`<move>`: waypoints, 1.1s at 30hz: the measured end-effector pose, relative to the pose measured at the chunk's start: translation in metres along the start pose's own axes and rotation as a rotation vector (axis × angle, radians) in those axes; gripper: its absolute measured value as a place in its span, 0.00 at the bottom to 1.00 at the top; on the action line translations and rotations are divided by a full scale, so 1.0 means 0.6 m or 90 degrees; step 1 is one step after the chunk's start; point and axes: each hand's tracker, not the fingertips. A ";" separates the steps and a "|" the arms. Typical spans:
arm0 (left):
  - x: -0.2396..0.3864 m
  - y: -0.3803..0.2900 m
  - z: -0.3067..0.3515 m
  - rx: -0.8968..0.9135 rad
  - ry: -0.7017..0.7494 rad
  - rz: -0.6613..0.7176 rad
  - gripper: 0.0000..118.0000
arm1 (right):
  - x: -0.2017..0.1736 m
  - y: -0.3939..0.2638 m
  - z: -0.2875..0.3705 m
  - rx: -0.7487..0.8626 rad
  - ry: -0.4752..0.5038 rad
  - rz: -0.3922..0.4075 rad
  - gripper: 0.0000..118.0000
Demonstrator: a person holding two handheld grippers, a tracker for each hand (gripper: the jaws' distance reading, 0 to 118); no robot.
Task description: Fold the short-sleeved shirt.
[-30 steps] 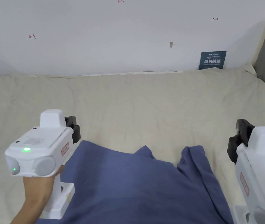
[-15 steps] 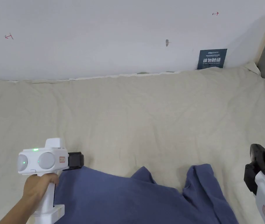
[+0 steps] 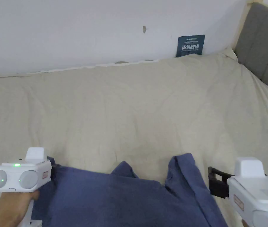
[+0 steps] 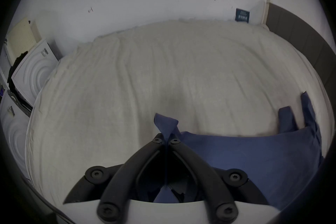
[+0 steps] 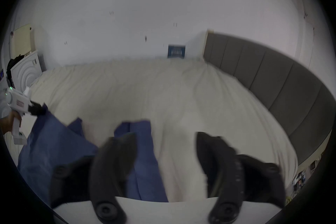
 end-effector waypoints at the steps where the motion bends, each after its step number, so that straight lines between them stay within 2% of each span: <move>1: -0.004 0.004 0.021 0.024 -0.008 0.016 0.01 | 0.001 -0.011 -0.017 -0.029 -0.004 -0.008 0.91; 6: -0.009 0.015 0.110 0.075 -0.026 0.018 0.01 | -0.010 -0.054 -0.099 -0.138 0.001 -0.015 0.91; 8: -0.008 0.013 0.135 0.084 -0.028 0.014 0.01 | -0.014 -0.071 -0.131 -0.181 0.015 -0.019 0.84; 10: -0.007 0.011 0.146 0.098 -0.019 0.005 0.01 | -0.024 -0.085 -0.140 -0.206 0.031 0.002 0.60; 13: -0.006 0.003 0.168 0.103 -0.016 0.003 0.01 | -0.037 -0.090 -0.120 -0.152 0.027 0.036 0.32; 14: -0.009 0.002 0.167 0.104 -0.017 0.007 0.01 | -0.041 -0.085 -0.120 -0.176 0.011 0.059 0.13; 15: -0.010 0.000 0.173 0.105 -0.017 0.010 0.01 | -0.042 -0.081 -0.117 -0.174 -0.003 0.066 0.03; 16: -0.011 -0.002 0.182 0.108 -0.014 0.015 0.01 | -0.056 -0.074 -0.078 -0.157 0.000 0.067 0.03; 17: -0.012 -0.004 0.193 0.115 -0.011 0.019 0.01 | -0.053 -0.067 -0.063 -0.136 0.029 0.051 0.03; 19: -0.021 -0.001 0.216 0.135 -0.011 0.033 0.01 | -0.051 -0.045 -0.025 -0.082 -0.001 0.055 0.03; 20: -0.026 0.001 0.231 0.147 -0.008 0.038 0.01 | -0.025 -0.033 -0.029 -0.033 -0.003 0.064 0.03; 22: -0.034 0.014 0.264 0.173 0.002 0.044 0.01 | -0.019 0.007 0.010 0.026 0.010 0.068 0.03; 27: -0.079 0.077 0.353 0.267 0.032 0.074 0.01 | -0.019 0.151 0.104 0.186 0.003 0.098 0.03; 33: -0.141 0.190 0.468 0.365 0.080 0.111 0.01 | -0.040 0.349 0.228 0.348 0.013 0.090 0.03</move>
